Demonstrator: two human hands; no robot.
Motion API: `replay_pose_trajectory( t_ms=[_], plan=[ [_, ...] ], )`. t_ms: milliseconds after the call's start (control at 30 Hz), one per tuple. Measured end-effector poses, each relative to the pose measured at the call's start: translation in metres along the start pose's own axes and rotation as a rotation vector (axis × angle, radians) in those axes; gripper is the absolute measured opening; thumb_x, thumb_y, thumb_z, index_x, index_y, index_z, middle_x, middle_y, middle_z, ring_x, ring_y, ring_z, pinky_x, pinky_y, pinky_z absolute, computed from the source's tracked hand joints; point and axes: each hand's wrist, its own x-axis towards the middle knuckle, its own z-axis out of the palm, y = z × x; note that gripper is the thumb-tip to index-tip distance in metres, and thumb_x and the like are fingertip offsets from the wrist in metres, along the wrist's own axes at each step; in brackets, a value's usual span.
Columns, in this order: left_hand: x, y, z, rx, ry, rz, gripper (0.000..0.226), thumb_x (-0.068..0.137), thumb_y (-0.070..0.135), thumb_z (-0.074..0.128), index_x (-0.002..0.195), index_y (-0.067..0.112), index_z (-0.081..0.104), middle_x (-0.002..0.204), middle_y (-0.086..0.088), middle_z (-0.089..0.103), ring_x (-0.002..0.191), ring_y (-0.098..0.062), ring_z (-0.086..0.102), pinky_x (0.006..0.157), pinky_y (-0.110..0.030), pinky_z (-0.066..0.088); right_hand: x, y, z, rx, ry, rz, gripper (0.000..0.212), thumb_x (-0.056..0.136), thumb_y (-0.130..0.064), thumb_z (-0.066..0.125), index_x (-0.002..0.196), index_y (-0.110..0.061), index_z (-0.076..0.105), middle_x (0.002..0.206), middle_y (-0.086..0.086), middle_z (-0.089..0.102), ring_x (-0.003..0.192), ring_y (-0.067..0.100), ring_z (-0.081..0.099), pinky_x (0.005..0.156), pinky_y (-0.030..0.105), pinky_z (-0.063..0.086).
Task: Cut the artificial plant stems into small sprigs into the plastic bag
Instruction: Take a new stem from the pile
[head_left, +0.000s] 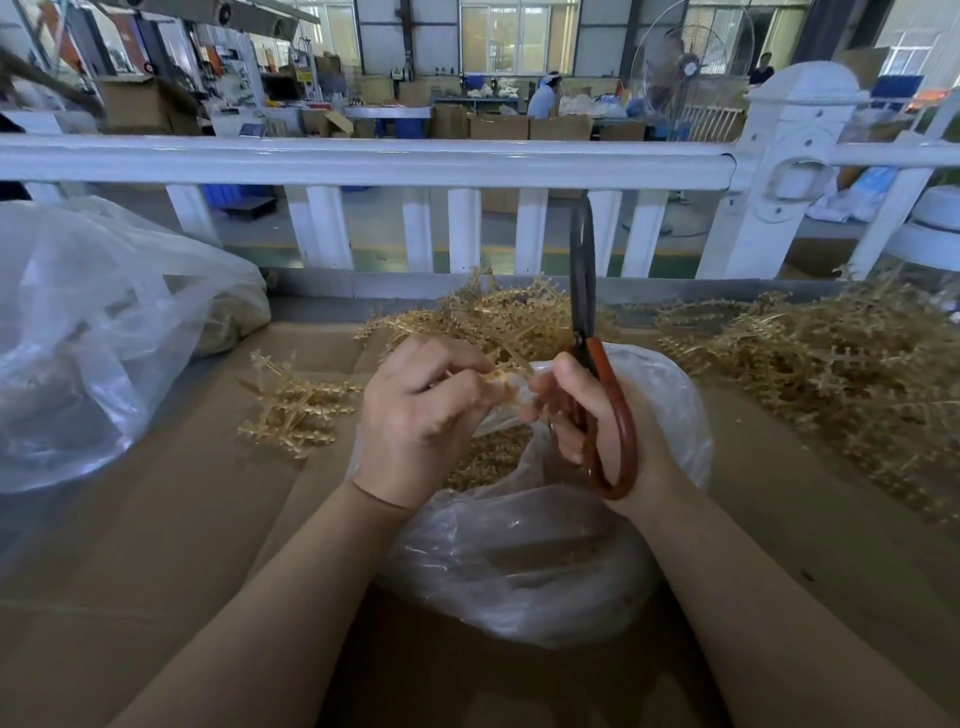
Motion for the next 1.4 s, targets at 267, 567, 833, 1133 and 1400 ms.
replay_pose_trajectory(
  t_ms=[267, 567, 833, 1133, 1400],
  plan=[
    [0.0, 0.006, -0.002, 0.101, -0.054, -0.127, 0.024, 0.072, 0.008, 0.088, 0.083, 0.008, 0.067, 0.081, -0.008, 0.06, 0.07, -0.022, 0.057, 0.058, -0.037, 0.046, 0.001, 0.004, -0.002, -0.066, -0.09, 0.046, 0.021, 0.072, -0.017, 0.082, 0.092, -0.016, 0.077, 0.072, -0.004, 0.067, 0.054, 0.013, 0.044, 0.046, 0.021, 0.036],
    [0.003, 0.006, -0.003, -0.539, -0.498, -1.102, 0.012, 0.093, 0.01, 0.063, 0.088, 0.018, 0.07, 0.08, -0.004, 0.076, 0.071, -0.016, 0.073, 0.067, -0.031, 0.058, 0.002, 0.003, 0.0, -0.028, -0.045, -0.008, 0.017, 0.081, 0.001, 0.07, 0.096, -0.005, 0.066, 0.068, -0.008, 0.067, 0.05, 0.002, 0.053, 0.046, 0.012, 0.039],
    [0.003, 0.002, 0.0, -1.057, -0.264, -1.226, 0.022, 0.083, 0.019, 0.073, 0.103, 0.012, 0.066, 0.089, -0.009, 0.075, 0.081, -0.022, 0.072, 0.075, -0.032, 0.059, 0.003, 0.005, 0.001, -0.17, 0.001, -0.064, 0.024, 0.084, 0.006, 0.071, 0.082, -0.018, 0.072, 0.081, -0.003, 0.072, 0.069, 0.006, 0.068, 0.066, 0.018, 0.054],
    [0.006, 0.005, 0.002, -1.126, -0.062, -1.048, 0.023, 0.072, -0.006, 0.07, 0.09, 0.006, 0.061, 0.074, -0.002, 0.074, 0.07, -0.013, 0.069, 0.066, -0.027, 0.056, 0.0, 0.0, 0.004, -0.176, 0.038, -0.078, 0.02, 0.083, 0.0, 0.075, 0.079, -0.019, 0.073, 0.077, -0.001, 0.07, 0.06, 0.001, 0.062, 0.057, 0.011, 0.048],
    [0.011, -0.001, -0.004, -0.977, 0.1, -0.999, 0.024, 0.074, -0.01, 0.069, 0.09, 0.004, 0.059, 0.078, -0.002, 0.074, 0.08, -0.019, 0.069, 0.08, -0.031, 0.055, -0.001, -0.004, 0.001, -0.049, 0.202, -0.078, 0.013, 0.079, -0.003, 0.077, 0.082, -0.013, 0.071, 0.086, 0.015, 0.07, 0.052, 0.002, 0.056, 0.051, 0.013, 0.044]
  ],
)
